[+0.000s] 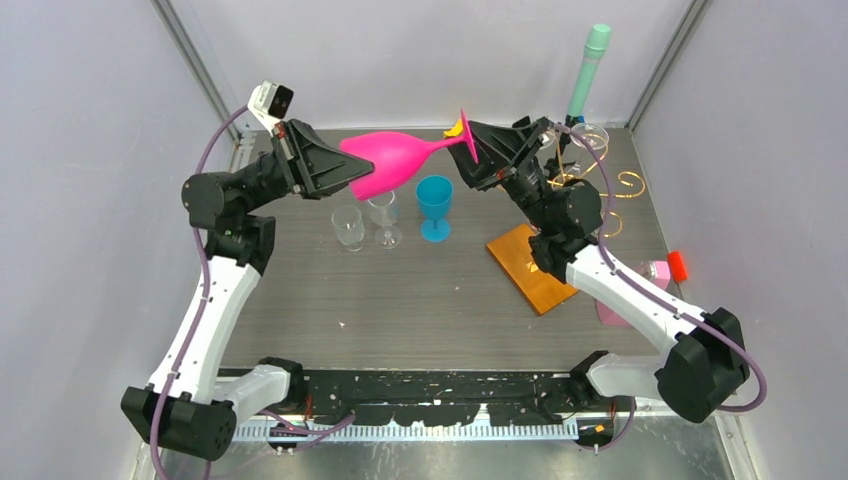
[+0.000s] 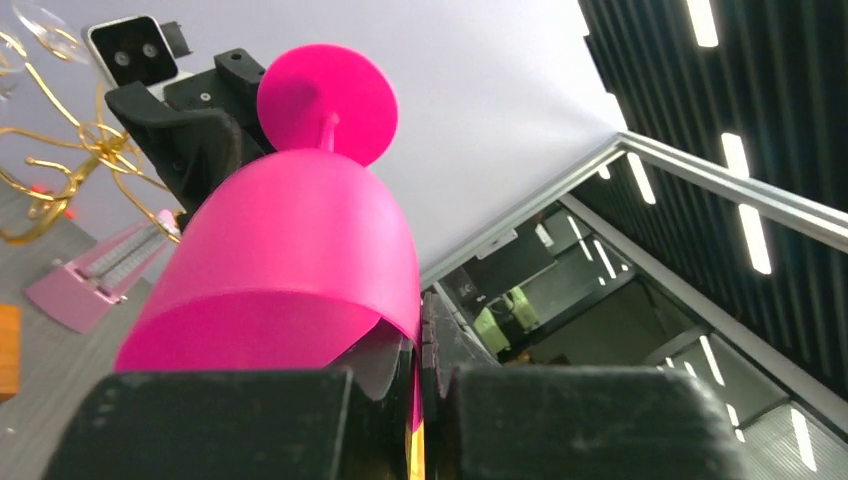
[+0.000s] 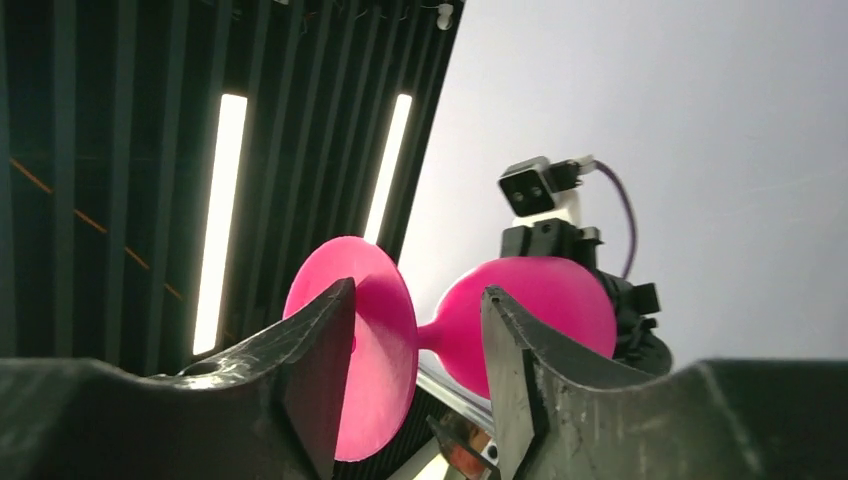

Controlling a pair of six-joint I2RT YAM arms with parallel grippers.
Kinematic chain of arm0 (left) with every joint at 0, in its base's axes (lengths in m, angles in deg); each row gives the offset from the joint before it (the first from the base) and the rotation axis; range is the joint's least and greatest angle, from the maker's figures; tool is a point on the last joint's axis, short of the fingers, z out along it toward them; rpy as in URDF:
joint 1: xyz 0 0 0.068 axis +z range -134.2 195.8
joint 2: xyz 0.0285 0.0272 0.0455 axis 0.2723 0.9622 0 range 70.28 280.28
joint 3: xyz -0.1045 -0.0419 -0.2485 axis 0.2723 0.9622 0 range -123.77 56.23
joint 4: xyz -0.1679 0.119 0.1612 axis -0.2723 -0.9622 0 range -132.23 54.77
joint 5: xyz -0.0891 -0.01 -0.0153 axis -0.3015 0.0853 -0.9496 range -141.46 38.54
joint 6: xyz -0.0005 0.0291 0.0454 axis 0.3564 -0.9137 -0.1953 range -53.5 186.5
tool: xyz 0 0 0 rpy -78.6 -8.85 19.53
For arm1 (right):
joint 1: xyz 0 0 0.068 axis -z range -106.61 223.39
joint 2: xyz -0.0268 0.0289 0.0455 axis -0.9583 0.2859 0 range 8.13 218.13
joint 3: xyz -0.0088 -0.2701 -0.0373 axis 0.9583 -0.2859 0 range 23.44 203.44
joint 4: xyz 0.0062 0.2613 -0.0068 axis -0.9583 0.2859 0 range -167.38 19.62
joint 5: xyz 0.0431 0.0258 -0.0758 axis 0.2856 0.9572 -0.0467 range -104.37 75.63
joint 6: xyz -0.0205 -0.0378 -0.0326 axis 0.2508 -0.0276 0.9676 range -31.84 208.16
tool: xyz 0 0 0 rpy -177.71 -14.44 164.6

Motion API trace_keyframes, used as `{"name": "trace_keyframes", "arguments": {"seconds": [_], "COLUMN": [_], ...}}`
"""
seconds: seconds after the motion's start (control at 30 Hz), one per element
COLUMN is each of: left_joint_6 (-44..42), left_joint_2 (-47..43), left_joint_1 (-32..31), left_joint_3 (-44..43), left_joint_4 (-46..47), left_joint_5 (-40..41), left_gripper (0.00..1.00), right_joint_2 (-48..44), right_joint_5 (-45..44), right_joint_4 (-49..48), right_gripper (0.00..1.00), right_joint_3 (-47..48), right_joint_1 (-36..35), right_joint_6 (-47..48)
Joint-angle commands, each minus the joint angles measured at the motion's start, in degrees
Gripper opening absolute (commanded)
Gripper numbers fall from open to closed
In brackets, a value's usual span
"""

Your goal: Take the wine glass off the wine glass rack

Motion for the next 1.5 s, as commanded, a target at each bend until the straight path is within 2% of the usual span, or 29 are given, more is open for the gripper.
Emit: {"name": "trace_keyframes", "arguments": {"seconds": [0.0, 0.13, 0.2, 0.33, 0.43, 0.6, 0.73, 1.0, 1.07, 1.23, 1.47], "left_joint_6": [-15.8, -29.7, -38.1, -59.1, -67.7, -72.7, -76.7, -80.7, -80.7, -80.4, -80.7], "left_joint_2": [-3.0, -3.9, -4.2, -3.7, -2.9, -1.7, -0.5, 9.1, 12.6, 20.8, 33.8], "left_joint_1": [-0.5, -0.5, -0.5, -0.5, -0.5, -0.6, -2.7, -22.5, -25.9, -30.4, -35.1], "left_joint_3": [-5.5, -8.0, -10.8, -20.7, -24.7, -24.2, -24.0, -24.2, -24.2, -25.9, -33.1], "left_joint_4": [-15.0, -32.8, -44.5, -72.1, -82.4, -88.7, -94.1, -101.3, -101.5, -100.5, -102.3], "left_joint_5": [-6.1, -6.1, -4.8, 4.1, 9.7, 10.5, 17.5, 44.3, 48.3, 53.5, 58.4], "left_gripper": [0.0, 0.0, 0.0, 0.0, 0.0, 0.0, 0.0, 0.0, 0.0, 0.0, 0.0], "right_joint_2": [-3.4, -7.1, -9.0, -12.9, -15.3, -17.7, -18.6, -18.8, -18.9, -19.6, -23.7], "right_joint_5": [2.2, 1.0, -0.3, -4.2, -8.8, -13.4, -15.6, -17.3, -18.4, -21.9, -27.5], "right_joint_4": [10.8, 20.1, 25.8, 37.9, 48.5, 54.7, 56.0, 60.7, 63.4, 70.9, 74.7], "right_gripper": [0.59, 0.65, 0.67, 0.69, 0.69, 0.67, 0.66, 0.64, 0.64, 0.63, 0.63], "right_joint_3": [0.3, 1.3, 2.3, 5.0, 7.4, 9.5, 10.7, 15.1, 16.8, 21.6, 20.5], "right_joint_1": [-0.1, 0.0, 0.0, 0.0, 0.0, 0.0, 0.0, 0.0, 0.0, 0.0, 0.0], "right_joint_6": [6.8, 13.6, 17.3, 25.2, 30.2, 35.5, 37.8, 43.0, 45.0, 50.3, 52.4]}}
